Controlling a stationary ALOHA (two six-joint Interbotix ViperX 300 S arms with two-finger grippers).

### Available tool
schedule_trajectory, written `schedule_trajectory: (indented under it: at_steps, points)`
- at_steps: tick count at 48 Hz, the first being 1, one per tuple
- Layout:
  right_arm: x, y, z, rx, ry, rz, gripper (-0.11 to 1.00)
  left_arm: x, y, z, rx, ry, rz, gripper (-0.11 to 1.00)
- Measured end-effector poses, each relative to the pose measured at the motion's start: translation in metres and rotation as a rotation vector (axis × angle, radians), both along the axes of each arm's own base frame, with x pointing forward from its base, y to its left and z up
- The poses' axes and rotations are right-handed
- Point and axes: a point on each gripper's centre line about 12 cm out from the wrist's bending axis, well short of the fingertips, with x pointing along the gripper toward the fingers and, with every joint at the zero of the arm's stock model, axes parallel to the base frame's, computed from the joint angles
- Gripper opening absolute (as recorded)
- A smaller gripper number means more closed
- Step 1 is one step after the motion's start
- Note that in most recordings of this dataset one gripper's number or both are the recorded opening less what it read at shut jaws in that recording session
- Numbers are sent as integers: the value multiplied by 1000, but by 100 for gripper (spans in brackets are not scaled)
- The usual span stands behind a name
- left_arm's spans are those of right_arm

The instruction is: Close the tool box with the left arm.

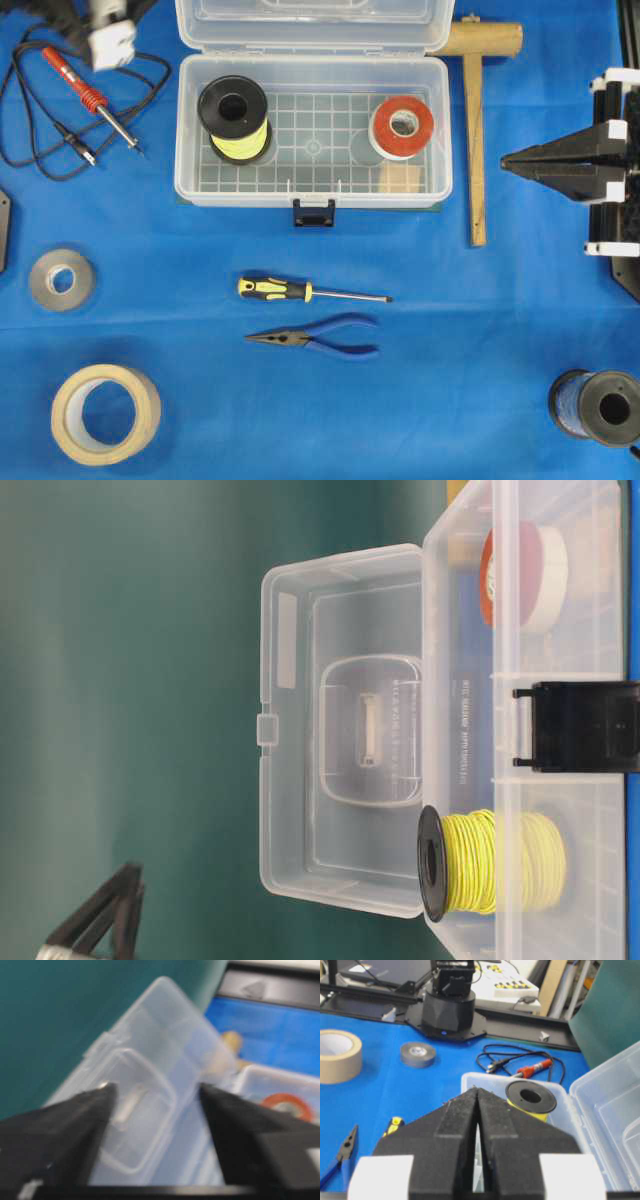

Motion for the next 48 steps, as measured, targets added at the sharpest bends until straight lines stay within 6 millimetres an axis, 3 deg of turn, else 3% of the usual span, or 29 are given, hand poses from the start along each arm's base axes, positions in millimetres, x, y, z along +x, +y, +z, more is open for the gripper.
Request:
schedule_trajectory:
  at_steps: [4,14,25,38,48]
  points:
    - [1,0,-2,0,8,0,0,13,15,-4,-6,48,15,88]
    - [4,-1,-5,1,26,-2,0,36,61,-11,-51,142,82,87]
    - [6,-1,-10,2,44,-2,0,56,105,-33,-134,263,133,87]
    - [8,-1,-13,3,58,-2,0,67,128,-58,-202,361,153,87]
    - [9,-1,-16,4,72,-2,0,67,129,-68,-233,405,151,87]
